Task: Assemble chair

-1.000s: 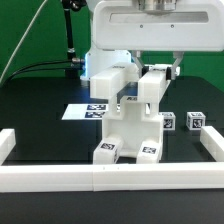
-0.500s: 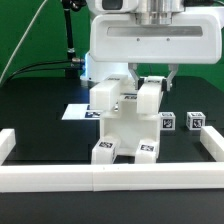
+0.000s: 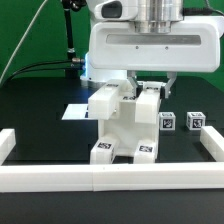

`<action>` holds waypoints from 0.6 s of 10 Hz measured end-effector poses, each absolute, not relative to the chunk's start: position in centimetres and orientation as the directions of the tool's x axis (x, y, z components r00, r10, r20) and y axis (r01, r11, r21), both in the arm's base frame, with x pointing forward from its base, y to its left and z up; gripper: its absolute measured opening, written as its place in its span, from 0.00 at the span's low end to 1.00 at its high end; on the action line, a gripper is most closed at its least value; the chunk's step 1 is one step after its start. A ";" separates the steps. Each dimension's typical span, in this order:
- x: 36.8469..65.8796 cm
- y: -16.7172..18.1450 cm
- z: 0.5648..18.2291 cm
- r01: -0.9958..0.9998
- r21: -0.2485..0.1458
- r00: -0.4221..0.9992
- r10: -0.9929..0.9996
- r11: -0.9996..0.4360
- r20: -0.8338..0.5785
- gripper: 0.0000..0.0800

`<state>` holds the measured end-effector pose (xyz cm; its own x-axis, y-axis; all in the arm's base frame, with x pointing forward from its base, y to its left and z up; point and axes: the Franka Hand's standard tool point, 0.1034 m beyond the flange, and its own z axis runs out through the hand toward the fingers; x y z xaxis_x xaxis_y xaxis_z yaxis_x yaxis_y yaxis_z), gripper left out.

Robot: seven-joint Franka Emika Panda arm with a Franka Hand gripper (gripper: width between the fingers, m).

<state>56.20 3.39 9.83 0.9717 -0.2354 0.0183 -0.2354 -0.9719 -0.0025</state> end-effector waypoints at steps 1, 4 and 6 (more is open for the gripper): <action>56.3 3.3 9.8 -0.220 -0.002 0.975 -0.220 -0.976 0.020 0.36; 56.5 3.3 9.8 -0.219 -0.003 0.975 -0.219 -0.976 0.025 0.71; 56.5 3.3 9.8 -0.219 -0.003 0.975 -0.219 -0.976 0.027 0.81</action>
Offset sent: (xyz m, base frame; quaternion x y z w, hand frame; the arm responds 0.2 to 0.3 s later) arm 0.0008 -0.0002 -0.0041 0.0035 0.0029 -0.0041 1.0000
